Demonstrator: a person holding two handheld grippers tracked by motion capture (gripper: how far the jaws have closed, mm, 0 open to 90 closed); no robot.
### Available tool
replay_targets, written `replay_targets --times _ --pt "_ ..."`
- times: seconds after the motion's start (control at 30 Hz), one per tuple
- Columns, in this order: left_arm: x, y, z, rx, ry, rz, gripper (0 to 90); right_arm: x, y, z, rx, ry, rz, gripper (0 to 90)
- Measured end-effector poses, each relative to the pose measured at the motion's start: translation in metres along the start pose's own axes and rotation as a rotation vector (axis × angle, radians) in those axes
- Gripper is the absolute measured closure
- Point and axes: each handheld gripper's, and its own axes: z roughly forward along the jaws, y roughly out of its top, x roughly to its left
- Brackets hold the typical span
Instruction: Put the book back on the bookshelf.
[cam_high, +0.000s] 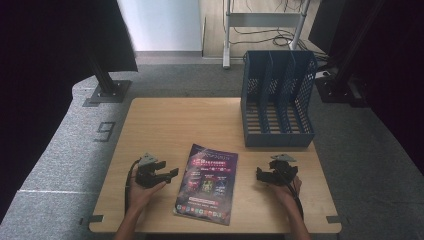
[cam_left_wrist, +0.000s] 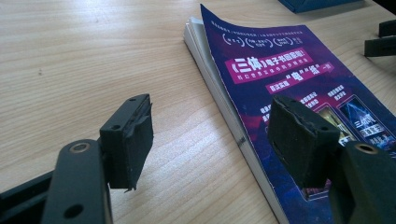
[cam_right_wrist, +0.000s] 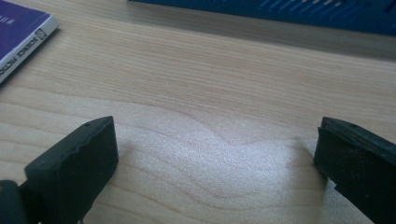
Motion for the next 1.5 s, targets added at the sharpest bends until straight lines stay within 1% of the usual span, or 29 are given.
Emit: replay_targets --times 0.17,0.27,0.33,0.37,0.43,0.47,0.53,0.57,0.67,0.8,0.9,0.93,0.97,1.0,1.03,1.07,1.2,1.3,1.33,1.37,1.5 --pt "0.002 0.001 0.000 -0.011 -0.016 -0.022 31.3 -0.001 -0.002 -0.002 -0.004 0.006 0.003 1.1" --pt "0.003 0.001 0.001 -0.014 -0.022 -0.030 31.2 -0.001 -0.003 -0.004 -0.001 0.010 -0.003 2.8" --pt "0.003 0.001 0.001 -0.012 -0.023 -0.029 31.1 -0.002 -0.003 -0.005 0.002 0.014 -0.006 4.0" --pt "0.003 0.001 0.002 -0.008 -0.024 -0.024 31.1 -0.002 -0.002 -0.007 0.005 0.019 -0.013 8.8" --pt "0.002 0.001 0.002 -0.008 -0.025 -0.023 31.1 -0.002 -0.002 -0.008 -0.003 0.025 -0.016 12.1" --pt "0.001 0.001 0.003 -0.006 -0.026 -0.016 31.1 -0.001 -0.002 -0.008 -0.004 0.026 -0.013 12.9" --pt "0.001 0.001 0.003 -0.007 -0.025 -0.016 31.1 -0.001 -0.002 -0.007 -0.008 0.028 -0.014 12.9" --pt "0.000 0.001 0.003 -0.008 -0.028 -0.017 31.1 0.001 -0.002 -0.008 -0.022 0.037 -0.002 13.2" --pt "-0.002 0.001 0.003 -0.008 -0.021 -0.011 31.1 0.003 -0.002 -0.009 -0.043 0.053 -0.022 13.9" --pt "-0.003 -0.004 0.000 -0.004 -0.009 -0.014 31.0 0.005 0.001 -0.013 -0.081 0.073 -0.031 15.1" --pt "-0.003 -0.007 -0.004 -0.007 -0.002 -0.018 30.9 0.007 0.004 -0.016 -0.122 0.088 -0.047 16.9" --pt "-0.003 -0.007 -0.007 -0.016 0.004 -0.026 30.9 0.008 0.005 -0.016 -0.133 0.098 -0.054 17.5" --pt "-0.002 -0.006 -0.008 -0.017 0.007 -0.025 30.9 0.010 0.005 -0.017 -0.135 0.104 -0.058 17.3" --pt "-0.002 -0.004 -0.008 -0.025 0.009 -0.025 30.7 0.011 0.005 -0.018 -0.127 0.113 -0.068 17.0" --pt "-0.002 -0.004 -0.008 -0.025 0.009 -0.025 30.7 0.011 0.005 -0.018 -0.127 0.113 -0.068 17.0" --pt "-0.001 0.000 -0.009 -0.029 0.008 -0.011 30.6 0.016 0.004 -0.020 -0.124 0.118 -0.088 16.9" --pt "0.002 -0.001 -0.008 -0.034 0.004 -0.022 30.7 0.023 0.009 -0.027 -0.150 0.141 -0.096 17.7" --pt "0.004 0.000 -0.006 -0.036 -0.001 -0.025 30.9 0.031 0.011 -0.030 -0.182 0.139 -0.116 19.5" --pt "0.004 0.000 -0.006 -0.036 -0.001 -0.025 30.9 0.031 0.011 -0.030 -0.182 0.139 -0.116 19.5" --pt "0.004 0.002 -0.005 -0.036 -0.002 -0.021 30.9 0.035 0.014 -0.033 -0.202 0.146 -0.121 19.8" --pt "0.002 0.004 -0.001 -0.032 -0.011 -0.018 30.9 0.041 0.020 -0.040 -0.227 0.182 -0.115 20.3"
